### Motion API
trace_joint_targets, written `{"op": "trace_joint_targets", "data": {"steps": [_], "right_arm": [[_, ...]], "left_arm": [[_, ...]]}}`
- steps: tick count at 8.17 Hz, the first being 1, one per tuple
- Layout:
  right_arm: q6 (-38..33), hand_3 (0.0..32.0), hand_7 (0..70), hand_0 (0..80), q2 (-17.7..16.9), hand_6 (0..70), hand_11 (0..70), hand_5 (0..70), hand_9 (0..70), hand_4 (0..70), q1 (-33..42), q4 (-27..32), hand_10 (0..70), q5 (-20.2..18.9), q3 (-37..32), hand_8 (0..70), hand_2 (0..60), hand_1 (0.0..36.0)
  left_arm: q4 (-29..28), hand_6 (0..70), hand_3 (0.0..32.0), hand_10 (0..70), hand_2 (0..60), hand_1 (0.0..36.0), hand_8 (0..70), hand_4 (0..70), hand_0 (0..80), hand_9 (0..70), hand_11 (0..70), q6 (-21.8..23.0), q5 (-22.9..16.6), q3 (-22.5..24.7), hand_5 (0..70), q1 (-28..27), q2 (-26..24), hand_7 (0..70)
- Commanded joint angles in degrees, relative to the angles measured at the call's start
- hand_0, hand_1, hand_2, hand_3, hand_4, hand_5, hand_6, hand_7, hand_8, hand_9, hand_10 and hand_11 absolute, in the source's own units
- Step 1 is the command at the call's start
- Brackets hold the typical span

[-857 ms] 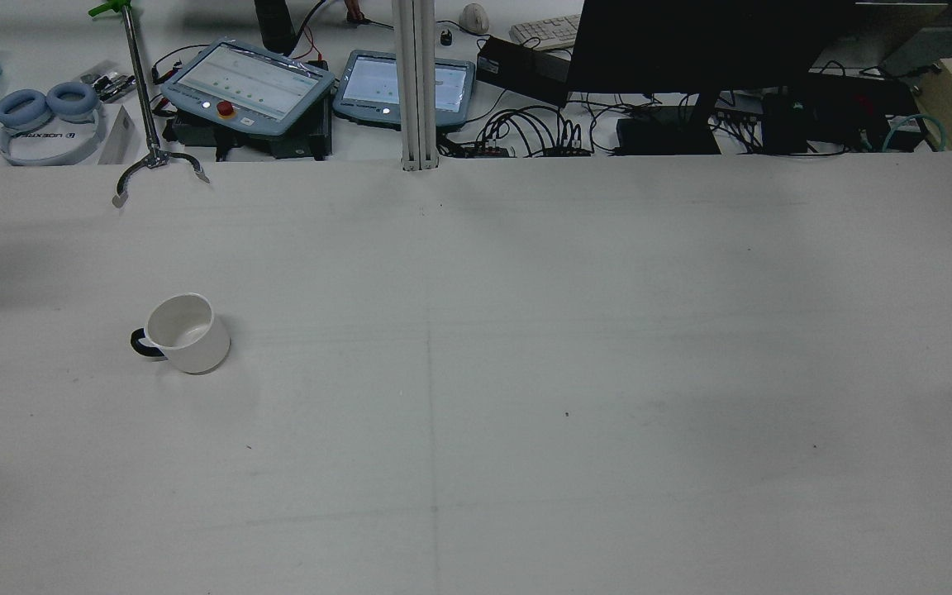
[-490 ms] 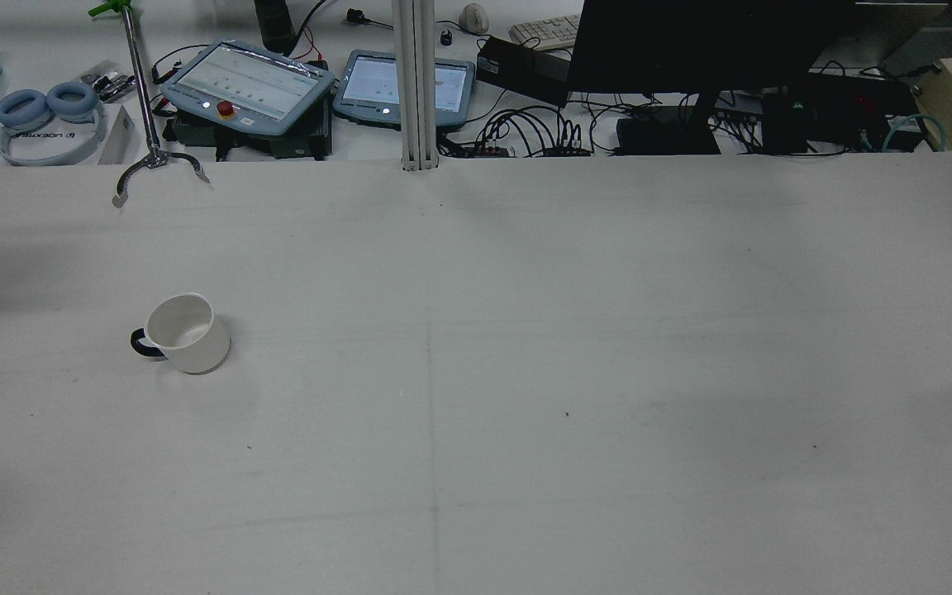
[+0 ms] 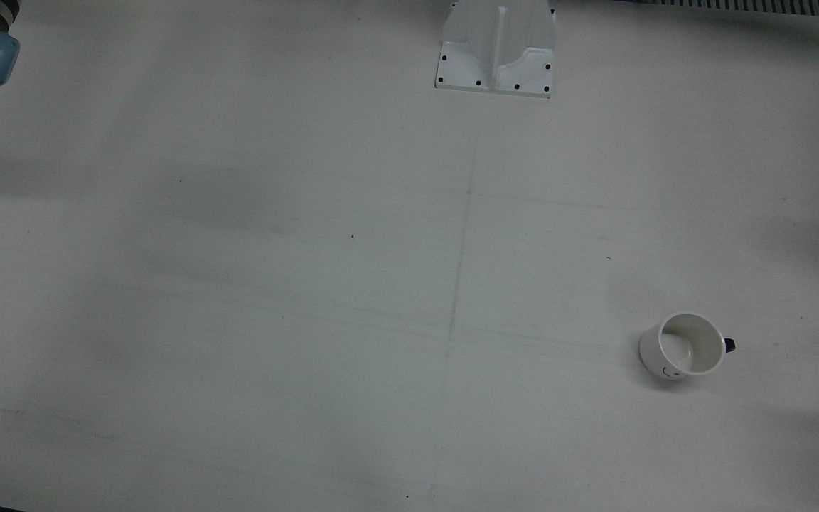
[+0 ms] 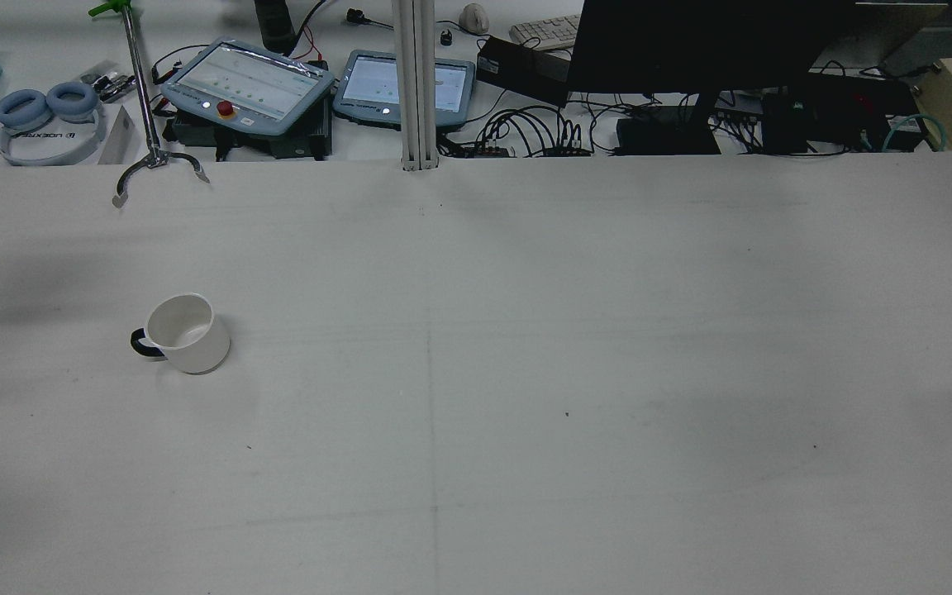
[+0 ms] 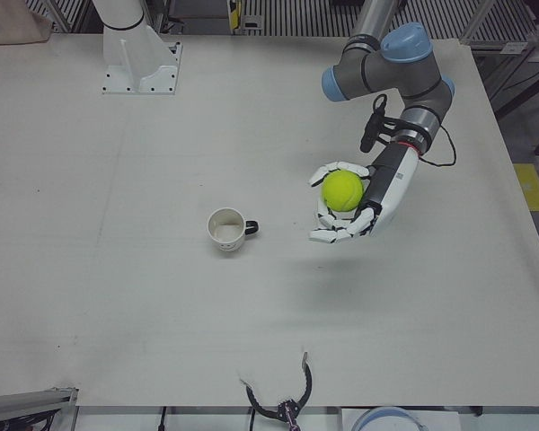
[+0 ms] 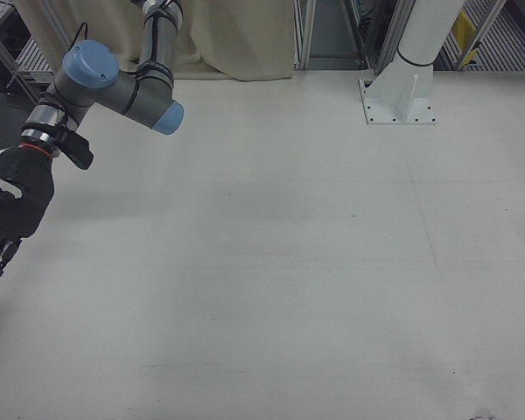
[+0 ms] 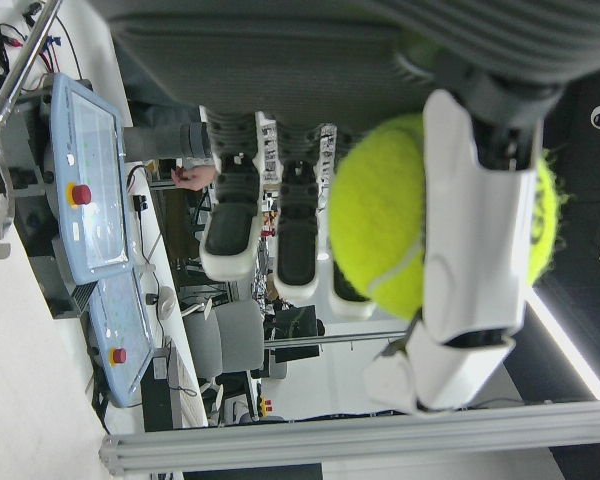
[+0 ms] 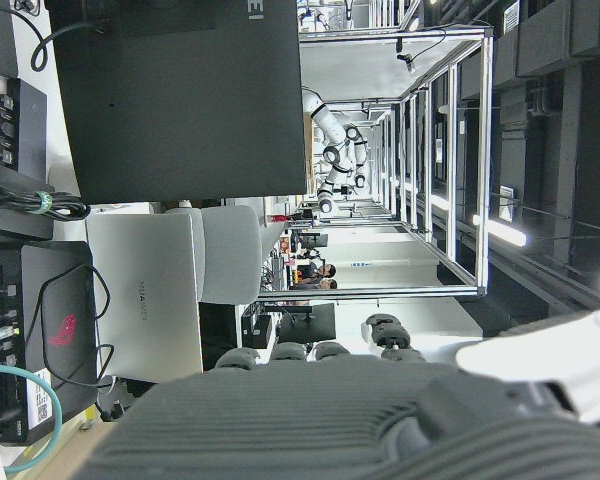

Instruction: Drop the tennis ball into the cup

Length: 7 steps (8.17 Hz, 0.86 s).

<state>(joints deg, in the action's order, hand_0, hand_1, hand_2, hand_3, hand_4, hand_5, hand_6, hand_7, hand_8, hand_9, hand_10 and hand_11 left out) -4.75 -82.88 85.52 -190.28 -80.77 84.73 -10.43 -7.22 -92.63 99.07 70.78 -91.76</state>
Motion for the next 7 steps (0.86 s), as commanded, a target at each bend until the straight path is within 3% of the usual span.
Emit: {"op": "trace_joint_targets", "data": {"steps": [1,3,7], "right_arm": [[0.0,0.0,0.0,0.0,0.0,0.0,0.0,0.0,0.0,0.0,0.0,0.0,0.0,0.0,-0.09,0.0,0.0,0.0],[0.0,0.0,0.0,0.0,0.0,0.0,0.0,0.0,0.0,0.0,0.0,0.0,0.0,0.0,-0.09,0.0,0.0,0.0],[0.0,0.0,0.0,0.0,0.0,0.0,0.0,0.0,0.0,0.0,0.0,0.0,0.0,0.0,-0.09,0.0,0.0,0.0]], "left_arm": [[3.92,70.0,0.0,41.6,34.1,28.3,43.9,22.8,64.5,50.9,60.5,-4.47,2.43,5.95,25.8,-6.68,-0.7,61.6],[5.59,70.0,0.0,41.9,35.3,27.1,44.8,23.7,63.0,51.5,60.7,-6.39,6.92,6.05,25.8,-15.19,-4.11,62.1],[4.03,70.0,0.0,42.9,34.0,22.2,43.9,22.7,56.0,51.6,61.8,-10.6,8.87,-0.09,22.9,-21.02,-8.43,61.8]]}}
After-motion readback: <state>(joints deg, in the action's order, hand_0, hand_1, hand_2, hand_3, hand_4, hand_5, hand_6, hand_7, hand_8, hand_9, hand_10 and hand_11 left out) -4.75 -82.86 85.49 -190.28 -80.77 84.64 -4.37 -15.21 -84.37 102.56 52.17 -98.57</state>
